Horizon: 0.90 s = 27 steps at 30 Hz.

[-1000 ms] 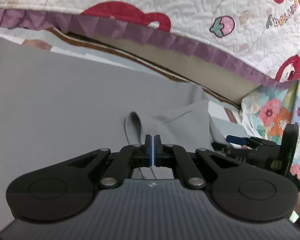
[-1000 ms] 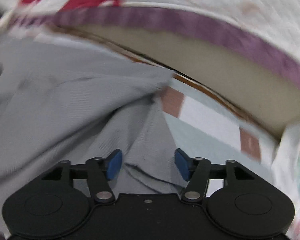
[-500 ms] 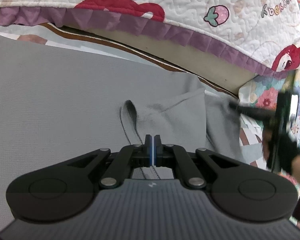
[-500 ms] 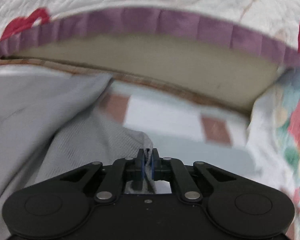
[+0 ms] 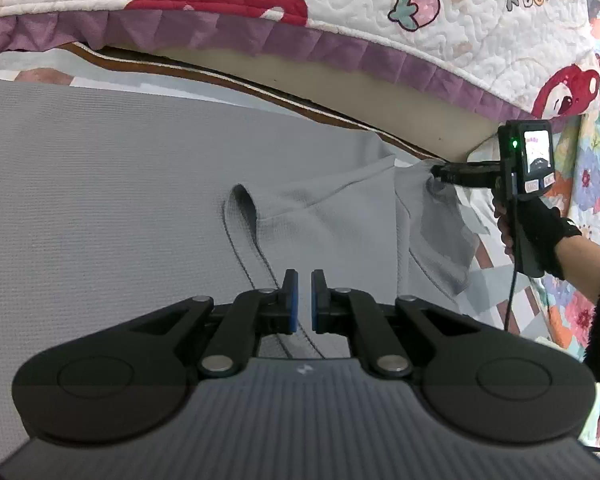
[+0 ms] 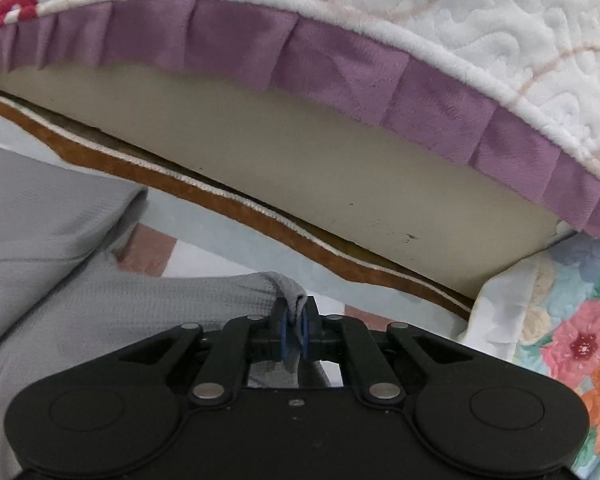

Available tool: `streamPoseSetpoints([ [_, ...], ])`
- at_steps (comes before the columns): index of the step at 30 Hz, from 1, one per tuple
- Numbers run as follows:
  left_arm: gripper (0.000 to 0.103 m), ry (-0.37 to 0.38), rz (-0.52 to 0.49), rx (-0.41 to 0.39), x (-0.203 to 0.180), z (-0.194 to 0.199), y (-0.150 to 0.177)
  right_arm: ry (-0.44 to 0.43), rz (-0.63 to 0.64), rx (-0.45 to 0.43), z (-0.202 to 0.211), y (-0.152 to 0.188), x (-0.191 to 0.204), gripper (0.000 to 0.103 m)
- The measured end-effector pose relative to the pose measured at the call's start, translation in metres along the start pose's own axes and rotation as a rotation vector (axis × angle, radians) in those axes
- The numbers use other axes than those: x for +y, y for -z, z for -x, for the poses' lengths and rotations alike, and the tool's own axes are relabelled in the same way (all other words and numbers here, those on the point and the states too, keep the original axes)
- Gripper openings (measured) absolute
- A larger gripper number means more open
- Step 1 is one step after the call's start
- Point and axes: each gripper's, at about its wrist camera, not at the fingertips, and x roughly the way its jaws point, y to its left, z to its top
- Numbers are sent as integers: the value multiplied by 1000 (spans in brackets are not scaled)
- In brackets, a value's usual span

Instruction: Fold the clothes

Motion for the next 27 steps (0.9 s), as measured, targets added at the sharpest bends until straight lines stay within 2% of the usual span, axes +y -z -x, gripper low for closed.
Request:
streamPoseSetpoints([
  [1, 4, -1, 1, 1, 0, 0, 0, 25, -57, -4, 2, 3, -5, 23],
  [3, 4, 0, 4, 1, 0, 0, -1, 79, -201, -17, 9, 11, -19, 39],
  [4, 4, 2, 4, 1, 0, 0, -2, 69, -304, -19, 14, 19, -30, 42],
  [7, 4, 7, -4, -3, -3, 2, -3, -47, -646, -3, 32, 60, -63, 43],
  [10, 4, 49, -51, -17, -15, 6, -2, -165, -823, 43, 47, 104, -74, 44],
  [13, 4, 137, -103, -3, -30, 6, 4, -295, -905, 75, 50, 135, -70, 48],
  [15, 4, 173, -130, 27, -40, 4, 10, -329, -910, 103, 49, 145, -62, 51],
  [18, 4, 182, -167, 52, -50, 4, 19, -326, -884, 85, 59, 149, -42, 57],
  [20, 4, 172, -183, 74, -51, 3, 26, -363, -910, 67, 67, 154, -29, 59],
  [22, 4, 169, -191, 90, -51, 1, 31, -381, -880, 37, 71, 155, -14, 59],
  [23, 4, 167, -196, 99, -50, -1, 32, -382, -820, 19, 72, 152, -8, 48],
  [24, 4, 163, -199, 105, -50, -2, 32, -384, -737, 11, 69, 146, -3, 5],
  [25, 4, 164, -202, 109, -50, -2, 32, -363, -666, 8, 67, 139, 0, 1],
  [27, 4, 166, -202, 119, -48, -2, 32, -271, -637, -44, 80, 133, -5, 1],
])
